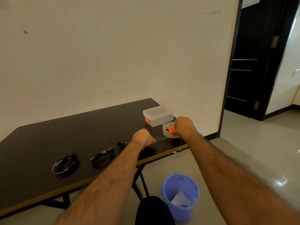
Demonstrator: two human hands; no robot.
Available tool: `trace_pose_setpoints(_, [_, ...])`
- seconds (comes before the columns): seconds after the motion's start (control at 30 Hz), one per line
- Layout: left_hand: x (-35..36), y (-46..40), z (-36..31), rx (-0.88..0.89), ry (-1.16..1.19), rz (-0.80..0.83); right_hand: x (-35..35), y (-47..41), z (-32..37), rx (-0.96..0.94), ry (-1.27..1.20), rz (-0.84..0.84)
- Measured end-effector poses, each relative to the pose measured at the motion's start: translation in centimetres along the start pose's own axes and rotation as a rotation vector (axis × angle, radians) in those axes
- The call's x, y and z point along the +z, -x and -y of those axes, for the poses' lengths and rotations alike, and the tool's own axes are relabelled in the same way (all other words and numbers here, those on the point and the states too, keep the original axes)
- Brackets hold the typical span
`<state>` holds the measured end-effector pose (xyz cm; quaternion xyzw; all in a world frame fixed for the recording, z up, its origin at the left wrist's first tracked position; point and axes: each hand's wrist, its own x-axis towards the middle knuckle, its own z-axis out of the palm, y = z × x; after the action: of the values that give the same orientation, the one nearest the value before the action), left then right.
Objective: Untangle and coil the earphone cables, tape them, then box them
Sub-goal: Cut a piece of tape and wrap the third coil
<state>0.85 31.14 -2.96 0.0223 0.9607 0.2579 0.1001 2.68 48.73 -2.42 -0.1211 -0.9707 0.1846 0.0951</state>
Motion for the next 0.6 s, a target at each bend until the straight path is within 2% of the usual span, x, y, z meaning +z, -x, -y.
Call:
trace_pose_setpoints(0.37, [-0.4, 0.7, -0.4, -0.073, 0.191, 0.063, 0.6, -0.2, -0.2, 0.050, -0.124, -0.034])
trace_pose_setpoints(0.6, [-0.9, 1.4, -0.5, -0.098, 0.212, 0.109, -0.5, 0.0, -1.3, 0.009, -0.245, -0.067])
